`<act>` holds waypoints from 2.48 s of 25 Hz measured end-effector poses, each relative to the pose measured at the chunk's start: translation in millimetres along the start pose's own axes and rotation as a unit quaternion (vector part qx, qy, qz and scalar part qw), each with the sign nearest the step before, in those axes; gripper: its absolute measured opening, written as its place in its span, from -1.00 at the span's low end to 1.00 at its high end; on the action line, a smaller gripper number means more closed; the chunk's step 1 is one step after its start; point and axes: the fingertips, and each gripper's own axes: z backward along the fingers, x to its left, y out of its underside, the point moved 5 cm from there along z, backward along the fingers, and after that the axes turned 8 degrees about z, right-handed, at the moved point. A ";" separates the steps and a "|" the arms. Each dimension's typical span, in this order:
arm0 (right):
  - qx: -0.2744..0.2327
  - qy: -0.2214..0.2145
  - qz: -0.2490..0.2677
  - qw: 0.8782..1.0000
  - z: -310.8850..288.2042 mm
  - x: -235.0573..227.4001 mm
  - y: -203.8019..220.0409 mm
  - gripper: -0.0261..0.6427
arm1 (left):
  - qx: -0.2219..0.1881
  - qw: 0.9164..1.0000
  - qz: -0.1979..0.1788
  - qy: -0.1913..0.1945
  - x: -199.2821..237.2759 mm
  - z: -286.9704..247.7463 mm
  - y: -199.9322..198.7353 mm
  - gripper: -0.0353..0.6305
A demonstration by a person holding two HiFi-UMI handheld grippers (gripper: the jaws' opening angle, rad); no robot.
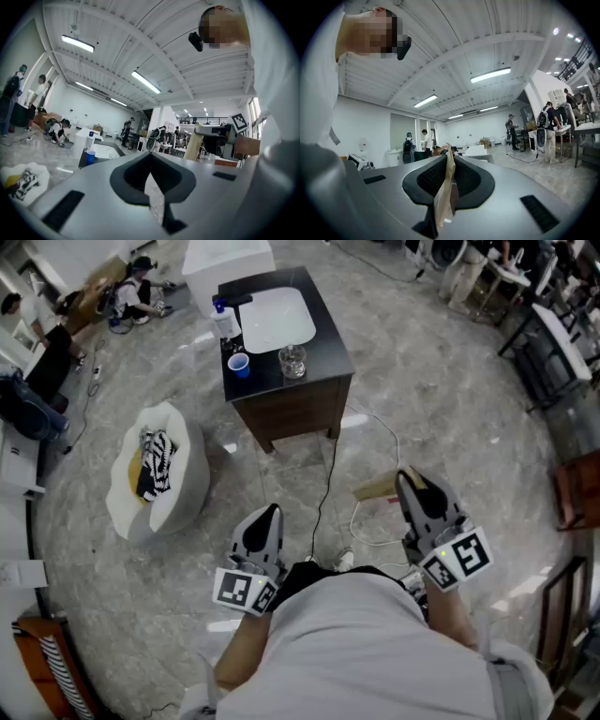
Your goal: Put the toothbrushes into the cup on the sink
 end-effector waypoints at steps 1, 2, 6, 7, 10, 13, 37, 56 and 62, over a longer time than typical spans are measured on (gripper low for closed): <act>-0.001 -0.003 0.005 1.000 -2.1 3.9 -1.0 -0.73 | -0.004 1.000 0.000 0.000 3.3 1.3 -4.1 -0.88; -0.003 -0.004 0.009 1.000 -4.3 7.2 -2.2 -0.73 | -0.008 1.000 0.001 0.000 6.6 2.5 -7.5 -0.88; -0.014 0.003 0.011 1.000 -8.6 13.4 -5.4 -0.73 | -0.009 1.000 0.008 -0.001 18.4 8.8 -9.4 -0.88; -0.015 0.004 0.010 1.000 -8.5 14.8 -5.7 -0.73 | -0.010 1.000 0.010 -0.003 21.2 11.2 -9.9 -0.88; -0.018 0.005 0.009 1.000 -7.8 19.9 -6.7 -0.73 | -0.020 1.000 0.009 -0.013 29.5 18.0 -16.0 -0.88; -0.014 0.008 0.005 1.000 -8.2 25.0 -3.4 -0.73 | -0.016 1.000 0.017 -0.017 36.6 21.7 -13.7 -0.88; -0.019 0.068 -0.016 0.997 16.9 39.5 -4.1 -0.73 | 0.007 0.998 0.048 0.033 43.5 21.2 2.2 -0.88; -0.035 0.065 -0.023 0.997 0.6 58.0 -6.7 -0.73 | -0.007 0.998 0.053 0.024 70.7 35.5 -5.3 -0.88; -0.040 0.057 -0.026 0.997 -10.4 52.4 -3.0 -0.73 | -0.012 0.998 0.055 0.016 78.6 30.4 -4.1 -0.88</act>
